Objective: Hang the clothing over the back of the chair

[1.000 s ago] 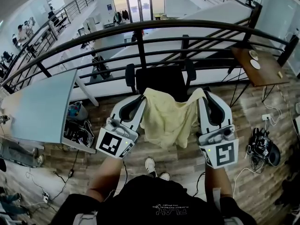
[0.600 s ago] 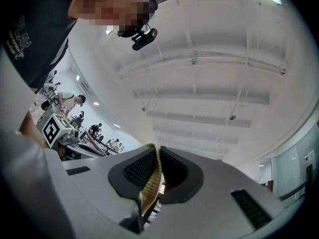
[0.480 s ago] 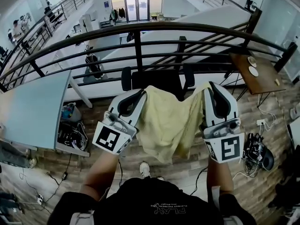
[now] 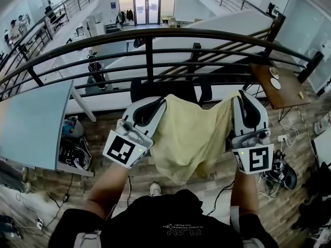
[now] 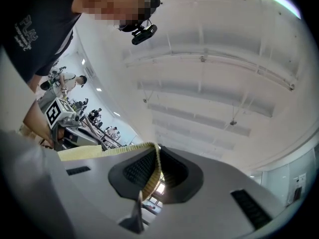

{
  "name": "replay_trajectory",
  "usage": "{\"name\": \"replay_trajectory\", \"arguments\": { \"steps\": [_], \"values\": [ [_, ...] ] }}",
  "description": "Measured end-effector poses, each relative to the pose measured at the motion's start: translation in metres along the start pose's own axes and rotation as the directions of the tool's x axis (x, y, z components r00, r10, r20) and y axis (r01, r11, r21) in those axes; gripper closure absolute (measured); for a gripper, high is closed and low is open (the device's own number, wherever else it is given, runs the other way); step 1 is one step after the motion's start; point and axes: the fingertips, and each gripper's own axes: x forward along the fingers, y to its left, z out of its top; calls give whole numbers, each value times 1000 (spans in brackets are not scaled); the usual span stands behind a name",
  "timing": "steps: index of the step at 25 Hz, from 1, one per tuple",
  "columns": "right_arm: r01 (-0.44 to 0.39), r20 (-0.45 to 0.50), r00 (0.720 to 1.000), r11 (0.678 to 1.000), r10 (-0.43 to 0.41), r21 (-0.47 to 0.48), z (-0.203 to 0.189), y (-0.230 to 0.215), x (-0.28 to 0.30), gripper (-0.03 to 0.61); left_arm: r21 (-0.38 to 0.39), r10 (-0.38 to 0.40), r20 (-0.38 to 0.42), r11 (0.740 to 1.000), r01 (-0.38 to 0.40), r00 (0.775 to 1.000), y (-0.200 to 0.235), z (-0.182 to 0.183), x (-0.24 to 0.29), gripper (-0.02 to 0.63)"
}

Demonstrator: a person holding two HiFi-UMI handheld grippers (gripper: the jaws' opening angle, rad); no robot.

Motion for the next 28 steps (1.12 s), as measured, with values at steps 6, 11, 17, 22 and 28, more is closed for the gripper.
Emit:
{"name": "replay_trajectory", "arguments": {
  "steps": [6,11,17,22,28],
  "values": [
    [-53,-25,998,999,52,-10,-16,-6,6,540,22,-8,-42,1000,9,999,2,-8,10,588],
    [-125,-17,992,992,126,12,-31,-5,19,540,47,6,-86,999,-2,996,4,-22,19,588],
    [-190,-23,981,980,192,66,-45,-1,40,540,63,47,-133,997,-38,990,18,-36,23,588],
    [-232,-27,972,970,234,66,-58,-5,49,540,72,74,-155,995,-63,985,26,-43,30,588],
    [-280,-40,958,959,282,49,-77,-10,62,540,112,105,-175,990,-86,979,36,-54,39,588]
  ]
}}
